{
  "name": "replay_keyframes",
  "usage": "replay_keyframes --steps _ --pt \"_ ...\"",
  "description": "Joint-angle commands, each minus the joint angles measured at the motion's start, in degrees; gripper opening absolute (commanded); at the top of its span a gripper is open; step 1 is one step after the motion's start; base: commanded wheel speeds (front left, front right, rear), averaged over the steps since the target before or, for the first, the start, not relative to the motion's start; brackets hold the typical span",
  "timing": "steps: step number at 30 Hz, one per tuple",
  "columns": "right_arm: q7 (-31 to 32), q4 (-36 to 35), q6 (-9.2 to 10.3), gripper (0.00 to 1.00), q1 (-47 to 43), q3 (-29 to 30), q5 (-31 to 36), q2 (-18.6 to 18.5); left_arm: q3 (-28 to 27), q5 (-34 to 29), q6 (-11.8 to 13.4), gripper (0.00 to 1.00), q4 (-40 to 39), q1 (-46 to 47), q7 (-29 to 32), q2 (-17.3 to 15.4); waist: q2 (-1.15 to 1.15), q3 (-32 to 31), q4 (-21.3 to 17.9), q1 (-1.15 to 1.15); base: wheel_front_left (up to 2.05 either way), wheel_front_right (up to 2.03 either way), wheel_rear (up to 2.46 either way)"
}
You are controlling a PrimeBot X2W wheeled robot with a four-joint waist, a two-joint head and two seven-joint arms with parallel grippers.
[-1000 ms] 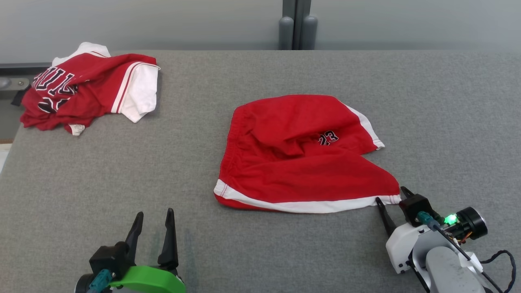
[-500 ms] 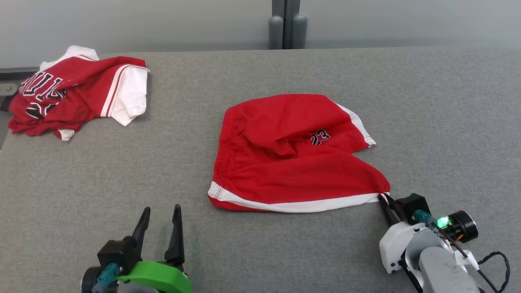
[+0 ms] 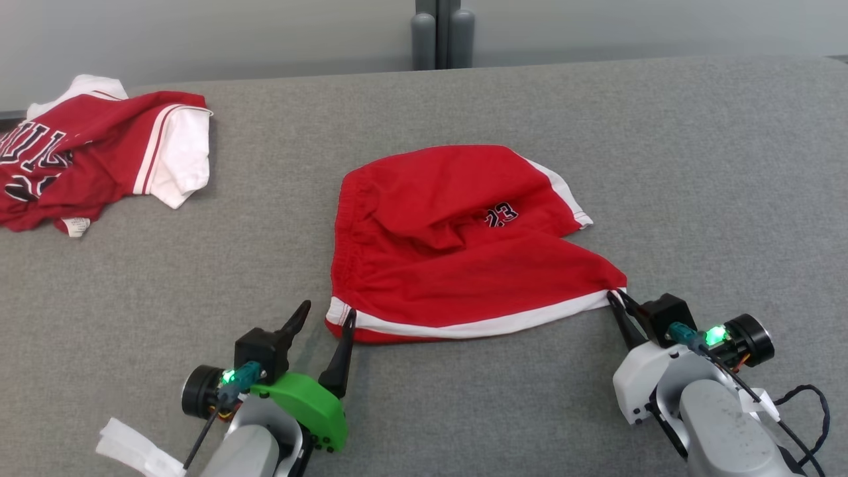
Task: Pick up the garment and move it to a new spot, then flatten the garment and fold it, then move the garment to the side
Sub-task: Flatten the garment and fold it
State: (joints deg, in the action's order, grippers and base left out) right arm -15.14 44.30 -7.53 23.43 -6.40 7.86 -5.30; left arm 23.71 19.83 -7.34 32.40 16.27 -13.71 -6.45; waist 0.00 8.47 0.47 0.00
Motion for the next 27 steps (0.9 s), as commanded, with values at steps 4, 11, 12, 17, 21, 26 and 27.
replay_keyframes --steps 4,11,12,17,21,26,27 --pt "0.0 0.2 0.08 0.0 0.9 -1.1 -0.7 -0.3 4.1 2.9 -0.2 1.0 2.7 3.5 2.1 -2.2 0.0 0.8 -0.9 0.0 0.0 0.0 0.0" --pt "0.0 -0.2 0.08 0.0 0.4 -1.6 -1.2 -0.1 11.7 8.5 -0.2 0.14 3.7 5.8 3.3 -5.6 0.0 0.4 -1.9 0.0 0.0 0.0 0.0" --pt "0.0 -0.2 0.08 0.0 0.3 -1.6 -1.2 0.0 12.1 8.8 -0.2 0.07 3.8 5.9 3.1 -5.7 0.0 0.3 -1.9 0.0 0.0 0.0 0.0" --pt "0.0 -0.5 0.08 0.0 0.1 -1.9 -1.4 0.1 13.4 10.4 -0.2 0.0 3.7 6.5 1.8 -6.4 0.0 -0.3 -2.4 0.0 0.0 0.0 0.0" --pt "0.0 -1.4 0.08 0.0 0.3 -1.9 -2.8 0.0 11.8 12.7 -0.2 0.0 1.7 6.1 0.3 -6.5 0.0 -1.2 -2.6 0.0 0.0 0.0 0.0" --pt "0.0 -3.9 0.08 0.0 2.2 -2.7 -9.9 0.1 10.2 15.3 -0.2 0.0 -4.4 5.6 -0.5 -8.7 0.0 -3.1 -3.2 0.0 0.0 0.0 0.0" --pt "0.0 -4.7 0.08 0.0 2.7 -3.1 -11.0 -0.3 10.1 15.6 -0.2 0.0 -5.7 5.6 -0.5 -9.2 0.0 -3.5 -3.4 0.0 0.0 0.0 0.0"
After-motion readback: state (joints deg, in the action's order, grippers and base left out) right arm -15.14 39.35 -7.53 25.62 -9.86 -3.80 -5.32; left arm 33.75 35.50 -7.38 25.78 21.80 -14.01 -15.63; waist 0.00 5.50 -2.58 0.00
